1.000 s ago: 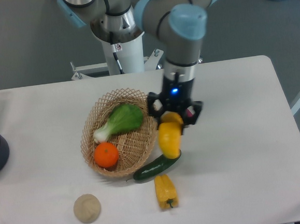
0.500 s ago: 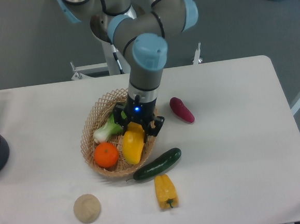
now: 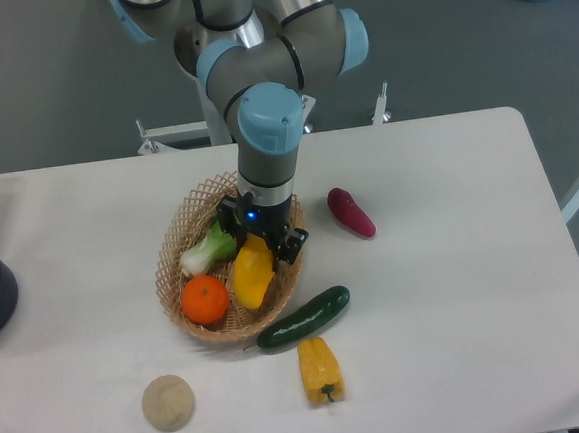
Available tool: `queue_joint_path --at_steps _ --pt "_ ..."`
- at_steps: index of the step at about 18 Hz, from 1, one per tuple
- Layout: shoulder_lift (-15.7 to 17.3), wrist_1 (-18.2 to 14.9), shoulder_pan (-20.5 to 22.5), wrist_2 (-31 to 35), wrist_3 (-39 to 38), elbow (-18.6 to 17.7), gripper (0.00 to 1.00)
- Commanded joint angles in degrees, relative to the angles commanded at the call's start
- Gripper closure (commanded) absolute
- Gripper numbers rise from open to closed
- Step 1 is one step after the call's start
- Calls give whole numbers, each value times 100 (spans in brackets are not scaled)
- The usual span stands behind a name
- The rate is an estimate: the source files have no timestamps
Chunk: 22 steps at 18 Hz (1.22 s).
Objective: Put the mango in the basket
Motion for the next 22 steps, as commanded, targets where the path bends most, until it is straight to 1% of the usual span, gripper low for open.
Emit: queue_joint_path --at_steps 1,2,7,11,12,13,15,17,18,19,20,21,22 --pt "0 9 0 0 35 -17 14" --pt "0 17 0 9 26 0 0" --pt "79 44 9 9 26 184 0" --pt "123 35 9 79 26 570 0" --pt "123 44 17 236 26 737 0" --pt "88 44 26 542 35 947 0" --pt "1 0 53 1140 26 1456 0" --pt "-96 -35 131 1239 44 1844 0" --pt "-114 -44 254 1231 61 2028 0" --pt "-132 -87 342 1230 79 2222 0" --pt "-149 -332 465 1230 192 2493 0" --pt "-149 -682 631 1230 454 2687 0" --pt "-141 -842 781 1230 692 2724 0"
